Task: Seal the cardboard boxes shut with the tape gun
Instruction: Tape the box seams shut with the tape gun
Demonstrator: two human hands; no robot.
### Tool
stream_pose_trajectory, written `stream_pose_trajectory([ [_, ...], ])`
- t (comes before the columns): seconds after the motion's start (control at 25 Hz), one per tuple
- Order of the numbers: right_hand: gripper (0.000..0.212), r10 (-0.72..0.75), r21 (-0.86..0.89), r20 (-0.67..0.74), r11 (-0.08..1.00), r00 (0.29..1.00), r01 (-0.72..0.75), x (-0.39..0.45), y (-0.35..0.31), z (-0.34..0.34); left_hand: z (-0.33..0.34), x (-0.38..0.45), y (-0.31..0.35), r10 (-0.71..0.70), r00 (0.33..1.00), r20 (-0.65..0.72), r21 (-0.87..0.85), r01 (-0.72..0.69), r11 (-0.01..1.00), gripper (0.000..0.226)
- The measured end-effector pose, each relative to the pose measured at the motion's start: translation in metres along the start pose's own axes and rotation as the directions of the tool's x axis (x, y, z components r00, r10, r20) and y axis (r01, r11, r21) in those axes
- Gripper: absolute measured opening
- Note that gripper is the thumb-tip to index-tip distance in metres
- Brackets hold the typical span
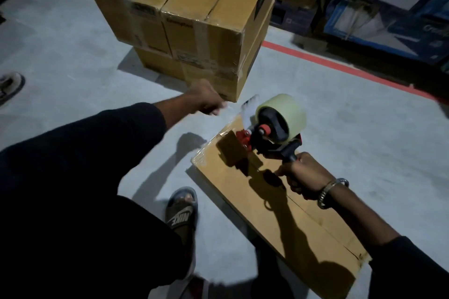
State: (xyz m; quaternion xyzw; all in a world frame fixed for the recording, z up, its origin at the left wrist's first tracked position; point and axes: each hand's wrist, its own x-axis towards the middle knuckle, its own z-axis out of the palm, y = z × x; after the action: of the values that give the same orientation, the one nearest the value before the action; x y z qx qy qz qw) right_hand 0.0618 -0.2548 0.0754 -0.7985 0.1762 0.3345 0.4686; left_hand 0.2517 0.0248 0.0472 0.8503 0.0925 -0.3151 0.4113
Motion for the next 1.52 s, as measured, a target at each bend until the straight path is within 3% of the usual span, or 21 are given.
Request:
stream_pose_trajectory([
  [0.24, 0.023, -0.002, -0.049, 0.098, 0.999, 0.995, 0.007, 0.012, 0.025, -0.013, -0.019, 0.003, -0.04, 0.034, 0.992, 0.119, -0.07, -0.026, 0.997, 0.028],
  [0.4, 0.026, 0.037, -0.126, 0.064, 0.992, 0.997, -0.028, 0.035, 0.04, -0.004, -0.005, 0.025, -0.068, 0.011, 0.985, 0.169, -0.022, -0.008, 1.0, 0.02],
  [0.48, 0.017, 0.069, -0.146, 0.023, 0.987, 0.997, -0.065, 0.045, 0.046, 0.01, 0.001, 0.041, -0.082, 0.016, 0.987, 0.159, -0.022, -0.012, 1.0, 0.02],
  [0.68, 0.018, 0.092, -0.226, -0.024, 0.969, 0.995, -0.095, 0.069, 0.043, 0.035, 0.01, 0.07, -0.09, 0.047, 0.988, 0.15, 0.219, -0.08, 0.972, 0.017],
  [0.8, 0.014, 0.136, -0.208, -0.024, 0.968, 0.99, -0.138, 0.073, 0.047, 0.039, 0.02, 0.076, -0.095, -0.043, 0.988, 0.147, 0.193, 0.014, 0.981, 0.019],
  [0.96, 0.016, 0.181, -0.125, -0.025, 0.975, 0.983, -0.182, 0.08, 0.049, 0.036, 0.051, 0.074, -0.11, -0.182, 0.982, -0.054, 0.141, 0.188, 0.972, 0.023],
  [1.04, 0.017, 0.19, -0.133, -0.034, 0.972, 0.981, -0.192, 0.081, 0.049, 0.036, 0.057, 0.072, -0.118, -0.114, 0.984, -0.139, 0.197, 0.14, 0.97, 0.031],
  [1.2, 0.013, 0.189, -0.177, -0.05, 0.965, 0.981, -0.195, 0.079, 0.046, 0.037, 0.064, 0.067, -0.115, 0.13, 0.971, -0.198, 0.04, -0.125, 0.991, 0.009],
  [1.28, 0.012, 0.175, -0.183, -0.062, 0.966, 0.983, -0.184, 0.078, 0.046, 0.037, 0.068, 0.06, -0.11, 0.17, 0.968, -0.185, 0.023, -0.169, 0.985, 0.019],
  [1.4, 0.012, 0.149, -0.193, -0.087, 0.967, 0.985, -0.164, 0.076, 0.048, 0.037, 0.075, 0.053, -0.113, 0.254, 0.959, -0.124, 0.174, -0.232, 0.957, 0.027],
  [1.52, 0.018, 0.145, -0.227, -0.085, 0.961, 0.986, -0.161, 0.077, 0.05, 0.038, 0.09, 0.046, -0.118, 0.239, 0.942, -0.235, 0.207, -0.192, 0.959, 0.028],
])
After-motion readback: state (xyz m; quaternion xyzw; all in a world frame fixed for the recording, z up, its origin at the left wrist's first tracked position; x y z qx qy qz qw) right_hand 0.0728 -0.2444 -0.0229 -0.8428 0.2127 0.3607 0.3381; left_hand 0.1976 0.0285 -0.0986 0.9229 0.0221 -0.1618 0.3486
